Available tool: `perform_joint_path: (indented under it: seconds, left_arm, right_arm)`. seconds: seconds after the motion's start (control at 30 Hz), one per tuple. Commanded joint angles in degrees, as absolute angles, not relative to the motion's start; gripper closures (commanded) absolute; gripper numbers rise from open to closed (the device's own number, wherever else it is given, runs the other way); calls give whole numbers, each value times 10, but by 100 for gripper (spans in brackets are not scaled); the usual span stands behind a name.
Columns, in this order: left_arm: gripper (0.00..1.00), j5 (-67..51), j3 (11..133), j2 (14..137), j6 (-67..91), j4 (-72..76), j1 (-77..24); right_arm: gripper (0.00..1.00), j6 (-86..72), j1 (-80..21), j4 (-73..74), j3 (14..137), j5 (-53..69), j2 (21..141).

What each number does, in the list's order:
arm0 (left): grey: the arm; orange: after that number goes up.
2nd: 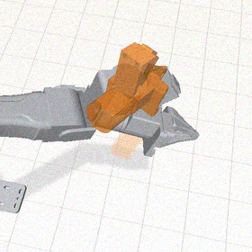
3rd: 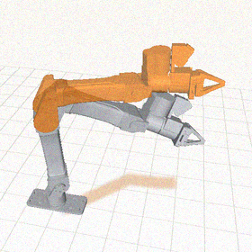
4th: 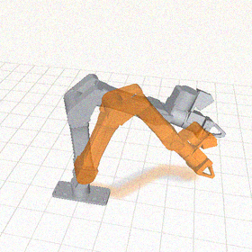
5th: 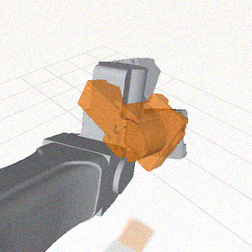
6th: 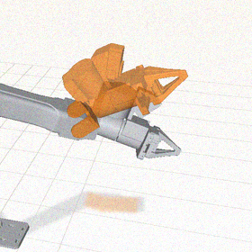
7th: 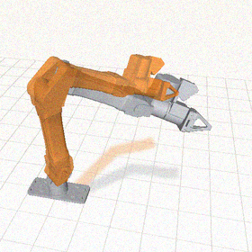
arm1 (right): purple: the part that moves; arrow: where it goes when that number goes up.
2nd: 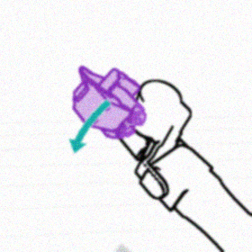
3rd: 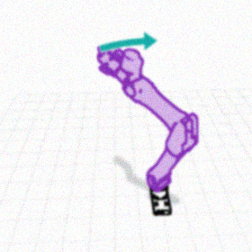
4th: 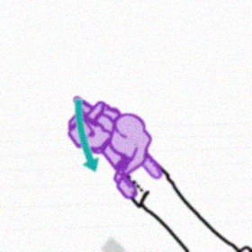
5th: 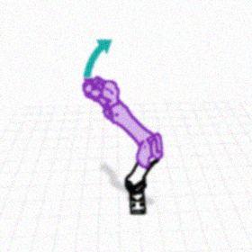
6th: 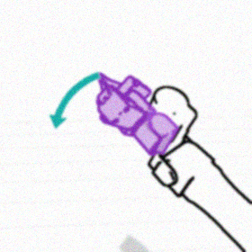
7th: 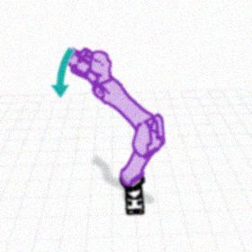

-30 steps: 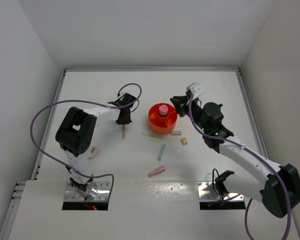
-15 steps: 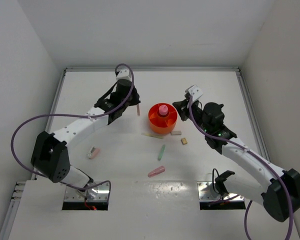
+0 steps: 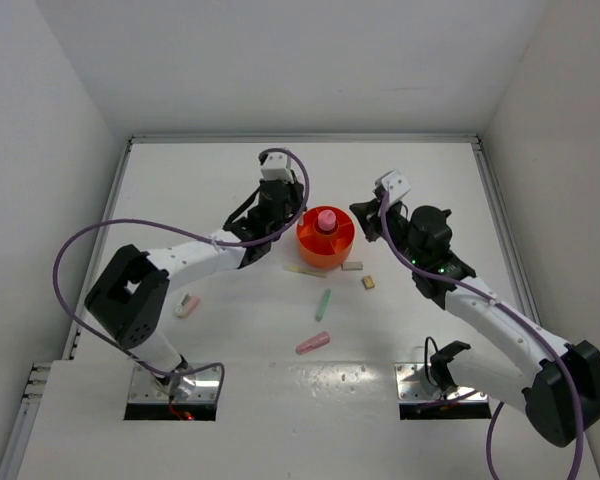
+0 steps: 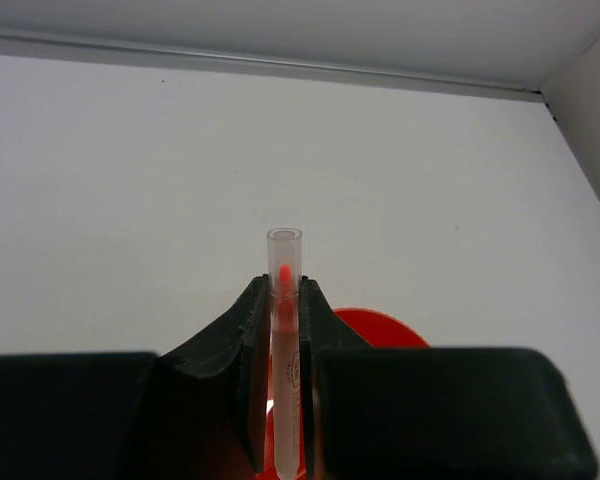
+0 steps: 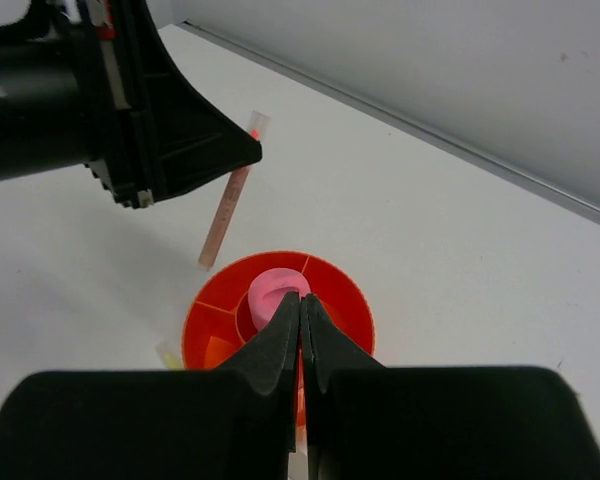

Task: Sort the stationery into containers
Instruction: Grab a piece of stationery with the left arm, then place the stationery into the container

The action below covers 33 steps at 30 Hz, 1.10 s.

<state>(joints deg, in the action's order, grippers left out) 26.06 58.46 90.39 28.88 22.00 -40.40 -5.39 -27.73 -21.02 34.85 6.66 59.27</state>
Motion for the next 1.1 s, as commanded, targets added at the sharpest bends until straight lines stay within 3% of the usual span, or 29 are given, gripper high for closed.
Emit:
perform_joint_path:
  seconds: [0.0,0.7,0.8,0.83,0.9,0.93,1.03,1.07]
  left_arm:
    - [100,280,614,932,253,306,-409]
    - [98,242,580,1034,265,387,-419]
    - [89,236,580,1034,265,375,-425]
    - [80,236,580,1034,265,367,-425]
    - [73,244,574,1028,265,355,-425]
    - [57,250,574,1020,265,355,-425]
    - [40,277,574,997,265,345,-425]
    - [40,282,574,991,265,336,-425]
  right_arm:
    - [100,-55,-272,-246,341,73,583]
    - [100,-71,-246,-251,336,78,572]
    - [100,-71,-246,-251,336,78,572]
    - [100,-71,-241,-251,336,78,572]
    - [100,-76,-241,-251,336,78,572]
    - [100,-76,-241,-251,336,78,572]
    - [100,-76,-241,-251,336,78,572]
    - [100,-76,-236,-251,336,78,572]
